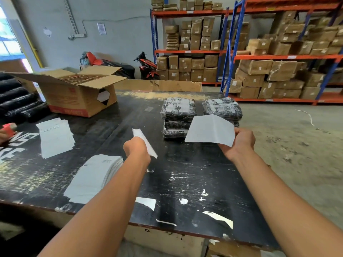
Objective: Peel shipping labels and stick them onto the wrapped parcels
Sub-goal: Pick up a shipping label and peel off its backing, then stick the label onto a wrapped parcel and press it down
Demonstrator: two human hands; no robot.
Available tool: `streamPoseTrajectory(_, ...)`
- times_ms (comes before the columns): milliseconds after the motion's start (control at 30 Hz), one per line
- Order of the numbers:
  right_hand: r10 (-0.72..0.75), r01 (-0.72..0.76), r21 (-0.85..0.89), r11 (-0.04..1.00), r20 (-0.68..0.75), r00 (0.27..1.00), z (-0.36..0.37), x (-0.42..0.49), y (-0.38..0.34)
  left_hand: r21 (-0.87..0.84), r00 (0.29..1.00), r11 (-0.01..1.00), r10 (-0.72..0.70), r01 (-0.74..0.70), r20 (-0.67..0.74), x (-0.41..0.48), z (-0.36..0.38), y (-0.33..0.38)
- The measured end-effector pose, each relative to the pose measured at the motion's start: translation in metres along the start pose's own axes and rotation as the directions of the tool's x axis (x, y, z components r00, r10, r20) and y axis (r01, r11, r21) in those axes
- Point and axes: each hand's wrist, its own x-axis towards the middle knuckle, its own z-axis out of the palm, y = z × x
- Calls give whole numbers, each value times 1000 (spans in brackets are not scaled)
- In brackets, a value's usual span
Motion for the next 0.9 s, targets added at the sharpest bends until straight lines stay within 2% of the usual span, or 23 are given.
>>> streamPoseTrajectory(133, 50, -50, -1, 999, 2, 999, 9, 8, 14, 115, 988, 982, 140, -147, 73, 13, -2, 5)
streamPoseTrajectory(233, 78, -78, -15, 997, 38, 996, 21, 14, 23, 142, 989, 985, 85, -101, 120, 32, 1, 17)
streamPoseTrajectory(333, 77, -75, -51, 996, 45, 996, 40, 24, 30, 162, 972, 975, 117, -152, 205, 52, 8, 31)
streamPoseTrajectory(600, 55, -48, -91, 995, 71, 996, 84, 53, 51, 224, 989, 965, 118, -137, 93, 129, 25, 59)
streamPoseTrajectory(733, 39, -29, -95, 995, 109, 993, 97, 59, 66, 169, 995, 981, 98, -99, 18, 165, 28, 57)
streamPoseTrajectory(867, 43, -33, -110, 993, 93, 995, 110, 61, 81, 45, 999, 999, -10, 12, -53, 184, 27, 57)
streamPoseTrajectory(900, 45, -35, -123, 992, 82, 996, 113, 60, 84, 69, 999, 997, -23, 26, -44, 183, 26, 59)
